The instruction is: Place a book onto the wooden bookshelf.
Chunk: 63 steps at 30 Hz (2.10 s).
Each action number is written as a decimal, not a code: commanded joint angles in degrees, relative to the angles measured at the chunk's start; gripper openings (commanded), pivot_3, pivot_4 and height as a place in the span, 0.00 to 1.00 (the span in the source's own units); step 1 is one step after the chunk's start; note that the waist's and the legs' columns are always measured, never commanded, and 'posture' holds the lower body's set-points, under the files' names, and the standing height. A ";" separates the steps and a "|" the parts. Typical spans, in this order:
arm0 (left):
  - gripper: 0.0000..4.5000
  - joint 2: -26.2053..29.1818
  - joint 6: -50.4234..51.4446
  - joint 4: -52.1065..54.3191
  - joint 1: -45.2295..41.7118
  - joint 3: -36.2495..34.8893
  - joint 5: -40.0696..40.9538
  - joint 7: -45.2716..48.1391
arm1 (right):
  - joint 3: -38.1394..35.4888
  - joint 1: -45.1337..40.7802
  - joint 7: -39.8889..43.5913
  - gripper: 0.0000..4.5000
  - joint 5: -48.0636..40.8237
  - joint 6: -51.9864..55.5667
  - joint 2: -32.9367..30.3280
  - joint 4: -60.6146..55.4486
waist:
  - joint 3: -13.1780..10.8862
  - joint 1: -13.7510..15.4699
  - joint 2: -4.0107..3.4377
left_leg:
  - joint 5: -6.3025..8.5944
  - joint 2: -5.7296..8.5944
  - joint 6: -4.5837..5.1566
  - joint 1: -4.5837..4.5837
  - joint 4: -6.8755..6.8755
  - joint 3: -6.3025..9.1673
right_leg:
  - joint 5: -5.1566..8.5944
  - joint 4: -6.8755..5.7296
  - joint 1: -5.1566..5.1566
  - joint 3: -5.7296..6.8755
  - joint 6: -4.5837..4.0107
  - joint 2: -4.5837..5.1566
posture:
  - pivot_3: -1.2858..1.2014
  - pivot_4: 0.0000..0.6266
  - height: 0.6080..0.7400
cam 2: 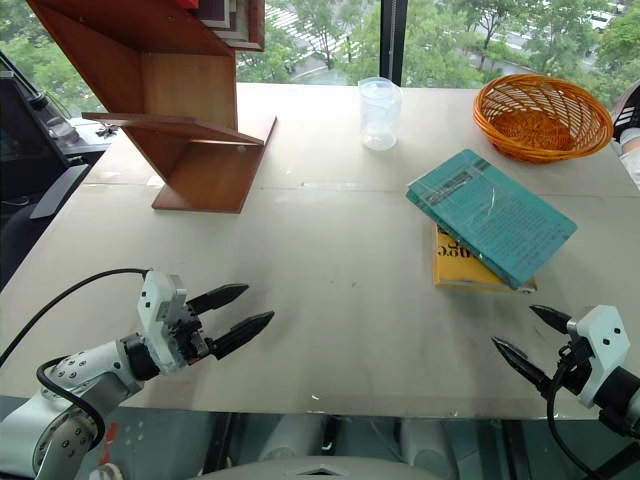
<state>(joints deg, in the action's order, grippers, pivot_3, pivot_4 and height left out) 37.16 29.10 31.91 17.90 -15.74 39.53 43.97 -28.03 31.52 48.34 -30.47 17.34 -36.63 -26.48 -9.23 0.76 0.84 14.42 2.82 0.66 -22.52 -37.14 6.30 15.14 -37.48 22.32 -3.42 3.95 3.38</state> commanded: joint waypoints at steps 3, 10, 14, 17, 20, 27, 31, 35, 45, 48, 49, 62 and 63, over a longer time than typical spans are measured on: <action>0.99 0.63 0.90 0.46 -4.87 -2.09 4.34 0.61 | -0.50 -3.01 -6.33 1.00 4.61 -0.18 0.24 -1.79 | 0.00 0.09 0.00 | 0.00 0.00 0.00 0.00 -0.01 0.03 | 0.00 -0.02 0.00 0.04 0.00 0.00 | 0.52 0.24 1.00; 1.00 3.06 0.49 2.78 -9.97 -2.49 8.80 5.82 | -3.45 -11.18 -11.99 0.72 0.65 10.19 -1.83 -0.38 | 0.00 -0.23 -0.02 | 0.00 0.01 -0.01 -0.01 -0.03 0.01 | -0.07 -0.04 0.01 0.08 0.10 0.00 | 0.52 0.24 1.00; 1.00 4.77 1.51 4.69 -12.01 -3.10 12.28 7.86 | -5.45 -21.52 -16.15 0.36 -0.51 17.87 -6.44 5.91 | -0.04 -0.45 -0.05 | -0.01 0.07 0.00 -0.01 -0.07 -0.10 | -0.05 -0.03 0.00 0.00 0.05 0.06 | 0.52 0.24 1.00; 1.00 5.25 1.95 5.09 -13.53 -3.12 13.20 7.13 | -3.07 -29.21 -16.99 0.03 1.54 23.63 -12.66 13.23 | -0.04 -0.35 -0.06 | -0.02 0.07 0.01 0.03 -0.07 -0.09 | -0.06 -0.07 0.00 0.05 0.07 0.04 | 0.52 0.24 1.00; 1.00 5.19 1.86 5.36 -13.96 -2.79 12.82 6.25 | 1.75 -35.64 -16.73 0.01 4.51 26.49 -17.23 20.42 | -0.04 -0.28 -0.05 | -0.02 0.07 0.01 -0.03 -0.01 -0.04 | -0.08 -0.04 0.02 0.09 0.09 -0.18 | 0.52 0.24 1.00; 1.00 4.78 1.15 6.61 -12.54 -3.42 11.99 4.14 | 19.05 -61.21 -12.60 0.01 15.41 23.04 -18.75 52.33 | -0.09 -1.72 -0.11 | -0.02 0.06 0.02 -0.05 -0.03 -0.24 | -0.10 -0.04 0.09 -0.08 0.11 -0.18 | 0.52 0.24 1.00; 1.00 4.50 0.72 7.68 -11.33 -4.42 11.99 2.76 | 24.61 -70.73 -4.20 0.01 17.84 19.85 -16.12 66.49 | -0.14 -1.93 -0.15 | -0.02 0.02 0.02 0.00 -0.02 -0.40 | -0.11 -0.08 0.13 -0.24 0.11 -0.24 | 0.52 0.24 1.00; 1.00 4.15 0.24 9.21 -8.76 -5.46 12.04 1.79 | 26.51 -72.81 4.82 0.01 17.73 14.79 -12.50 71.27 | -0.14 -1.96 -0.15 | -0.01 0.00 0.01 -0.09 0.02 -0.39 | -0.11 -0.09 0.26 -0.26 0.12 -0.25 | 0.52 0.24 1.00; 1.00 3.93 -0.45 9.71 -5.04 -8.25 12.23 0.35 | 25.16 -65.14 12.00 0.01 14.07 12.35 -5.98 57.41 | -0.10 -2.86 -0.08 | 0.01 -0.08 0.04 -0.01 0.00 -0.41 | -0.17 -0.27 0.30 -0.33 0.06 -0.24 | 0.52 0.24 1.00; 1.00 4.04 -0.73 9.31 -4.85 -8.37 12.06 0.56 | 24.42 -62.69 10.60 0.01 12.79 13.54 -4.04 51.64 | -0.10 -2.98 -0.08 | 0.01 -0.08 0.04 0.02 0.00 -0.41 | -0.17 -0.31 0.30 -0.33 0.05 -0.26 | 0.52 0.24 1.00; 1.00 4.07 -0.80 9.15 -4.86 -8.37 12.01 0.62 | 24.33 -61.90 10.38 0.01 12.38 13.86 -3.49 49.70 | -0.10 -2.99 -0.09 | 0.01 -0.08 0.04 0.02 0.00 -0.41 | -0.17 -0.31 0.30 -0.33 0.05 -0.25 | 0.52 0.24 1.00; 1.00 4.23 -0.98 8.28 -4.41 -8.83 11.07 0.88 | 21.84 -50.62 15.57 0.01 9.39 20.70 -16.15 30.29 | -0.17 -1.32 -0.21 | 0.01 0.02 0.04 -0.15 -0.02 -0.31 | -0.17 -0.17 0.36 -0.20 0.05 -0.14 | 0.52 0.24 1.00; 1.00 4.20 -0.99 8.24 -4.26 -8.87 11.01 0.90 | 20.73 -51.69 15.74 0.01 8.29 21.74 -17.26 29.80 | -0.18 -1.55 -0.23 | 0.01 0.00 0.04 -0.15 -0.03 -0.32 | -0.17 -0.18 0.35 -0.21 0.05 -0.09 | 0.52 0.24 1.00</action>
<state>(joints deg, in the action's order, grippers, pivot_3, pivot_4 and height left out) 41.08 29.24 39.32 13.69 -23.22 50.68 44.72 -3.91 -18.35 63.00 -20.26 38.19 -52.53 6.23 -9.41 -0.80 0.62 14.44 2.82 0.70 -22.65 -37.16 5.95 14.97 -37.66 22.68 -3.68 4.00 3.36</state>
